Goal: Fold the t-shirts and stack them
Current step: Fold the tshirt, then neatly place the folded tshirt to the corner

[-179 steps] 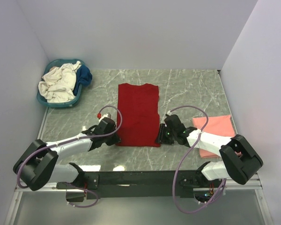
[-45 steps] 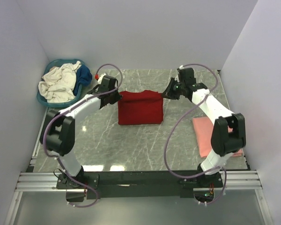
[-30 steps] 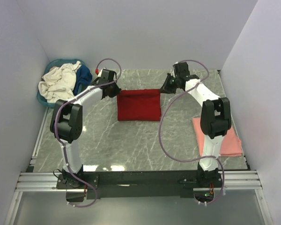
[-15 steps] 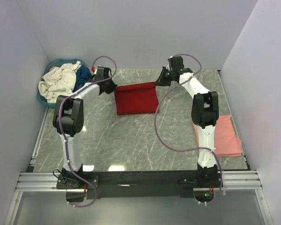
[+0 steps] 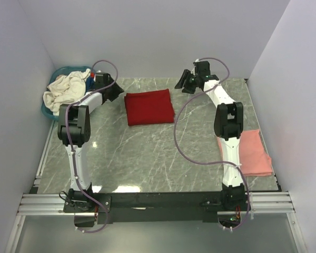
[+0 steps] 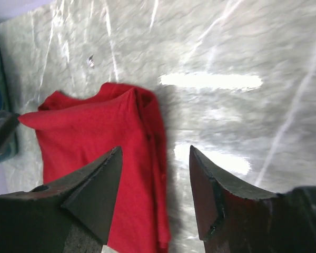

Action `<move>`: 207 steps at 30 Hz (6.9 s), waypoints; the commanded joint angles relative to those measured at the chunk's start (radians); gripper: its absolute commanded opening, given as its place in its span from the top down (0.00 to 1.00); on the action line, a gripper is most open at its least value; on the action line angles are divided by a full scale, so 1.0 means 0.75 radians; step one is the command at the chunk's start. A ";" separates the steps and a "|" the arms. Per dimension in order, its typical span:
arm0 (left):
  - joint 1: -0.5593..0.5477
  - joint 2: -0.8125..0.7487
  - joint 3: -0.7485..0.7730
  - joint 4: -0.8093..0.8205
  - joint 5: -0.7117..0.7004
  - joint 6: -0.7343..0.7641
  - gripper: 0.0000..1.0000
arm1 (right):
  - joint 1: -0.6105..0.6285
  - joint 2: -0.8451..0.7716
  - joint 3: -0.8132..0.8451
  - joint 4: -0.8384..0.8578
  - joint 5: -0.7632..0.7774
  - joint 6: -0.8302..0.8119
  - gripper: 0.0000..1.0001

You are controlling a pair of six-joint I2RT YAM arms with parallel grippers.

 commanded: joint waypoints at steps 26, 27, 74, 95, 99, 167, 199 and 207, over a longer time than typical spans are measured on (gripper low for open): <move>-0.350 -0.075 -0.199 -0.133 -0.170 -0.103 0.80 | 0.276 -0.341 -0.662 0.136 0.277 0.042 0.46; -0.364 -0.079 -0.216 -0.147 -0.189 -0.103 0.80 | 0.280 -0.347 -0.707 0.136 0.280 0.048 0.46; -0.518 -1.229 -1.122 -0.297 -0.459 -0.114 0.56 | 0.362 -1.302 -1.597 0.318 0.413 0.083 0.48; -0.450 -0.994 -1.069 -0.170 -0.328 -0.081 0.57 | 0.358 -0.930 -1.417 0.373 0.331 0.108 0.48; -0.450 -0.981 -1.065 -0.164 -0.324 -0.085 0.58 | 0.360 -0.885 -1.386 0.377 0.300 0.116 0.48; -0.789 -1.112 -1.110 0.018 -0.199 -0.150 0.79 | 0.380 -1.079 -1.390 0.302 0.296 0.097 0.54; -0.867 -1.037 -1.316 -0.107 -0.214 -0.183 0.72 | 0.493 -0.959 -1.519 0.361 0.263 0.005 0.36; -0.779 -1.102 -1.347 -0.111 -0.168 -0.150 0.71 | 0.593 -0.997 -1.664 0.473 0.294 0.081 0.31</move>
